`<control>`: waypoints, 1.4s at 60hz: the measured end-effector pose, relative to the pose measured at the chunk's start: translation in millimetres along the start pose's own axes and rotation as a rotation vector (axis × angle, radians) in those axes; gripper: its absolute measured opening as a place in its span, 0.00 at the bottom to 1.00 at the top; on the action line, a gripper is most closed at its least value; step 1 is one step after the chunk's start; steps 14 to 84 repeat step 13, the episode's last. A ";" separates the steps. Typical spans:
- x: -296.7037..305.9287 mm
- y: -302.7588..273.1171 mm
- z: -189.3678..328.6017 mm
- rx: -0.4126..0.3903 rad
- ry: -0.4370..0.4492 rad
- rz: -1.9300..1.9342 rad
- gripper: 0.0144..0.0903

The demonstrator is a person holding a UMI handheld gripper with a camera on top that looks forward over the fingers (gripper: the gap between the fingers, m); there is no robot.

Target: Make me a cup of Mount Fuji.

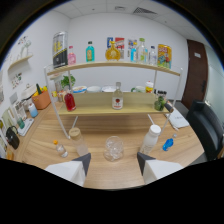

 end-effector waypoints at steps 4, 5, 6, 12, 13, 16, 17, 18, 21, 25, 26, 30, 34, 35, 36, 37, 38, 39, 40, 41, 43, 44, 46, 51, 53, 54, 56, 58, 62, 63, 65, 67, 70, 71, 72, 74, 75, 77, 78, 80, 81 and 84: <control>-3.4 2.4 -1.2 -0.006 0.004 -0.009 0.95; -4.4 3.3 -2.0 -0.006 0.005 -0.011 0.95; -4.8 3.2 -2.3 -0.006 0.006 -0.014 0.95; -5.3 1.4 -2.8 0.001 0.013 -0.025 0.95; -5.2 1.6 -2.7 0.000 0.014 -0.027 0.95; -5.2 1.6 -2.7 0.000 0.014 -0.027 0.95; -5.2 1.6 -2.7 0.000 0.014 -0.027 0.95; -5.2 1.6 -2.7 0.000 0.014 -0.027 0.95; -5.2 1.6 -2.7 0.000 0.014 -0.027 0.95; -5.2 1.6 -2.7 0.000 0.014 -0.027 0.95; -5.2 1.6 -2.7 0.000 0.014 -0.027 0.95; -5.2 1.6 -2.7 0.000 0.014 -0.027 0.95; -5.2 1.6 -2.7 0.000 0.014 -0.027 0.95; -5.2 1.6 -2.7 0.000 0.014 -0.027 0.95; -5.2 1.6 -2.7 0.000 0.014 -0.027 0.95; -5.2 1.6 -2.7 0.000 0.014 -0.027 0.95; -5.2 1.6 -2.7 0.000 0.014 -0.027 0.95; -5.2 1.6 -2.7 0.000 0.014 -0.027 0.95; -5.2 1.6 -2.7 0.000 0.014 -0.027 0.95; -5.2 1.6 -2.7 0.000 0.014 -0.027 0.95; -5.2 1.6 -2.7 0.000 0.014 -0.027 0.95; -5.2 1.6 -2.7 0.000 0.014 -0.027 0.95; -5.2 1.6 -2.7 0.000 0.014 -0.027 0.95; -5.2 1.6 -2.7 0.000 0.014 -0.027 0.95; -5.2 1.6 -2.7 0.000 0.014 -0.027 0.95; -5.2 1.6 -2.7 0.000 0.014 -0.027 0.95; -5.2 1.6 -2.7 0.000 0.014 -0.027 0.95; -5.2 1.6 -2.7 0.000 0.014 -0.027 0.95; -5.2 1.6 -2.7 0.000 0.014 -0.027 0.95; -5.2 1.6 -2.7 0.000 0.014 -0.027 0.95; -5.2 1.6 -2.7 0.000 0.014 -0.027 0.95; -5.2 1.6 -2.7 0.000 0.014 -0.027 0.95; -5.2 1.6 -2.7 0.000 0.014 -0.027 0.95; -5.2 1.6 -2.7 0.000 0.014 -0.027 0.95; -5.2 1.6 -2.7 0.000 0.014 -0.027 0.95; -5.2 1.6 -2.7 0.000 0.014 -0.027 0.95; -5.2 1.6 -2.7 0.000 0.014 -0.027 0.95; -5.2 1.6 -2.7 0.000 0.014 -0.027 0.95; -5.2 1.6 -2.7 0.000 0.014 -0.027 0.95; -5.2 1.6 -2.7 0.000 0.014 -0.027 0.95; -5.2 1.6 -2.7 0.000 0.014 -0.027 0.95; -5.2 1.6 -2.7 0.000 0.014 -0.027 0.95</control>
